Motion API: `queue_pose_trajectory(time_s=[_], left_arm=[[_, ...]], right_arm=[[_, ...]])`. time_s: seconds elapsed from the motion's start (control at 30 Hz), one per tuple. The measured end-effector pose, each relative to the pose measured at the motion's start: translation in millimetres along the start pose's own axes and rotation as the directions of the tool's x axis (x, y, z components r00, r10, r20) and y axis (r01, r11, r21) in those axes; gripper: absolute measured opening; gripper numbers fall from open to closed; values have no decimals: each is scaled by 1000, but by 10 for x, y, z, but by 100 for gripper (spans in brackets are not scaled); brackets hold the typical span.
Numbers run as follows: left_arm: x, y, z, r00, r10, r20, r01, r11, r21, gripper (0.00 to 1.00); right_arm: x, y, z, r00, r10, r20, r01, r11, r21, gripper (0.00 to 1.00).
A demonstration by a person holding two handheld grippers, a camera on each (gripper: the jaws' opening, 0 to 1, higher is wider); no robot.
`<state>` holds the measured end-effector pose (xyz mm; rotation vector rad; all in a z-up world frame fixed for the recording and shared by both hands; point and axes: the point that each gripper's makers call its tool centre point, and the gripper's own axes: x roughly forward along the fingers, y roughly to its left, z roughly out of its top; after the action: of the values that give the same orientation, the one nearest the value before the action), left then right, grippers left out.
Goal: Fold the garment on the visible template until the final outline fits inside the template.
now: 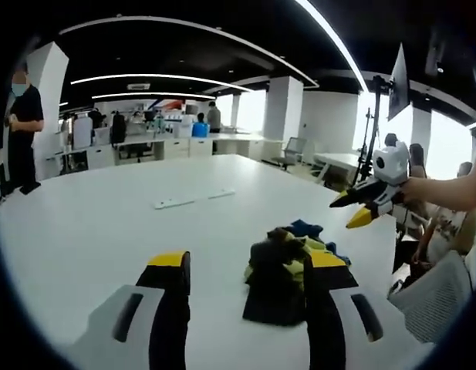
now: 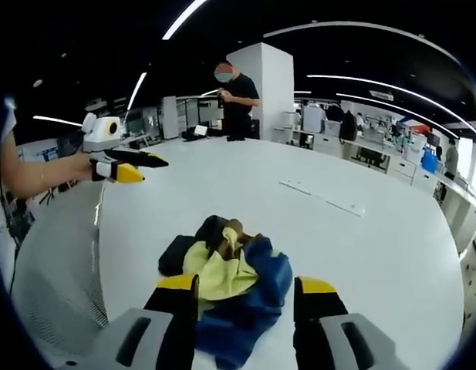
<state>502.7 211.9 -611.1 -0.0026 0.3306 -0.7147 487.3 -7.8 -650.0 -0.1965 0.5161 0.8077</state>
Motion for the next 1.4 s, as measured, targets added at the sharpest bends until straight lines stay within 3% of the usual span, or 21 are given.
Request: queue_pose_trajectory(time_s=[0.67, 1.07, 1.27, 1.4], left_arm=[[738, 8, -225, 992, -107, -71, 107, 994, -7, 43], [1130, -24, -473, 969, -189, -157, 191, 982, -4, 37], [1226, -59, -576, 956, -224, -190, 228, 974, 0, 34], [1276, -47, -600, 954, -231, -194, 234, 972, -3, 35]], right_arm=[[390, -146, -23, 999, 43, -21, -43, 999, -24, 25], [541, -138, -63, 996, 79, -34, -80, 997, -18, 17], [569, -104, -122, 994, 93, -55, -94, 995, -20, 14], [582, -120, -144, 994, 87, -61, -88, 996, -17, 13]])
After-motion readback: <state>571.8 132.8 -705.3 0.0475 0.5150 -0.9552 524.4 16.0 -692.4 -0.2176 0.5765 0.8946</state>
